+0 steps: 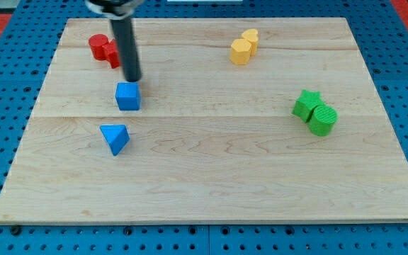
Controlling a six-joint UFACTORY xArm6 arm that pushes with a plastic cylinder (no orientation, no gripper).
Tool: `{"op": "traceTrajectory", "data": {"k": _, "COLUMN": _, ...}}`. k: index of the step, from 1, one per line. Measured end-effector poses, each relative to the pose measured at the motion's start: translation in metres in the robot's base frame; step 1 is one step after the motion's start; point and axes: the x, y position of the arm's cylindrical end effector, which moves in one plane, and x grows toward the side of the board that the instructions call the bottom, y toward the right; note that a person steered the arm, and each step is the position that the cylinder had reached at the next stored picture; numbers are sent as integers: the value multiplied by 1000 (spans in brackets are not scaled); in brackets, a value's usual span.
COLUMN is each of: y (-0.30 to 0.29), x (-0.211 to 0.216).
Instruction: Move the red star to the center
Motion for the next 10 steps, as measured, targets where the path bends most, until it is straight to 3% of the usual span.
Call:
{"op": "traceTrajectory", "data": {"k": 1, "y": -57, "x": -17}}
{"op": "traceTrajectory", "data": {"k": 2, "y": -57, "x": -60}}
{"op": "traceTrajectory", "data": {"k": 3, "y": 17, "x": -69}}
{"op": "traceTrajectory", "data": {"k": 4, "y": 48, "x": -69}}
{"op": "traceTrajectory", "data": {"k": 6, "y": 84, "x": -20}}
{"op": "traceTrajectory", "data": {"k": 7, "y": 77, "x": -47}}
{"op": "traceTrajectory", "data": {"k": 8, "y": 99, "x": -47}}
{"op": "traceTrajectory", "data": {"k": 10, "y": 122, "x": -18}}
